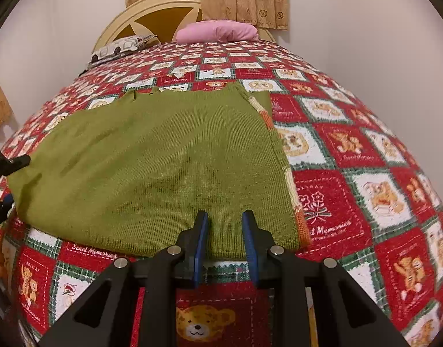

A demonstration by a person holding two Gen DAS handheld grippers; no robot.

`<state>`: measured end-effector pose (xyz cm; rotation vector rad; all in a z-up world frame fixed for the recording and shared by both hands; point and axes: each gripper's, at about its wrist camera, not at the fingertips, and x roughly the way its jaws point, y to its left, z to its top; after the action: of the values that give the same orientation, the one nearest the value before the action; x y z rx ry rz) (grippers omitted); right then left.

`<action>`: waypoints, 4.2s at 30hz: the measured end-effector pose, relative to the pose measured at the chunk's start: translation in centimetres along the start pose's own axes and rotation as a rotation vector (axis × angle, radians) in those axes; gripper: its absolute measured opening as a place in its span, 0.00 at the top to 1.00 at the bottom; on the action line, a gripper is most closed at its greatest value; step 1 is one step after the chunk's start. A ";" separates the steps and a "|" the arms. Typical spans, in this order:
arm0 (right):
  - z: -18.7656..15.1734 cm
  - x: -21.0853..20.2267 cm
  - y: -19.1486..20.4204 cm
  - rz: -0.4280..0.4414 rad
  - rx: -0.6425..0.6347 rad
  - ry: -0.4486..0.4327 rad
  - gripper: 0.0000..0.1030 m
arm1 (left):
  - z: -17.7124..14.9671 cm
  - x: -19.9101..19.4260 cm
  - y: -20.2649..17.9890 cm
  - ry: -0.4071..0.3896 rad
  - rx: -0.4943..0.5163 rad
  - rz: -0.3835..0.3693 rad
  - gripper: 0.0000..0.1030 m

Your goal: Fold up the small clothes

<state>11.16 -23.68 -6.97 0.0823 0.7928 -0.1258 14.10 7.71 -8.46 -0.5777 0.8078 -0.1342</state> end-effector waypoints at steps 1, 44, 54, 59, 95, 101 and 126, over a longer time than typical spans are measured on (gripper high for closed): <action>0.6 -0.3 0.6 0.019 -0.006 -0.014 0.76 | -0.2 0.2 -0.1 0.000 0.027 0.012 0.71; 9.4 14.5 34.5 0.247 -0.634 0.266 0.16 | -0.5 -0.8 3.9 -0.090 -0.151 -0.088 0.48; 10.5 13.1 31.4 0.249 -0.545 0.235 0.77 | -0.4 0.5 3.3 -0.043 -0.107 -0.134 0.78; 11.6 12.2 28.3 0.377 -0.360 0.227 0.84 | -0.4 -0.1 2.5 -0.054 -0.058 -0.156 0.81; 10.6 5.6 -1.3 0.425 0.058 0.118 0.90 | -9.2 -0.4 -18.8 -0.057 0.769 -0.173 0.85; 9.3 5.9 -4.1 0.419 0.102 0.127 0.90 | -10.9 0.1 -20.7 -0.036 0.809 -0.176 0.85; 5.5 8.1 -10.0 0.409 0.227 0.178 0.90 | -14.4 2.2 -25.2 0.067 0.876 -0.186 0.85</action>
<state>19.22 -34.91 -9.19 0.4722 0.9209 0.1824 7.89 -20.38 -4.21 0.1853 0.6752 -0.6431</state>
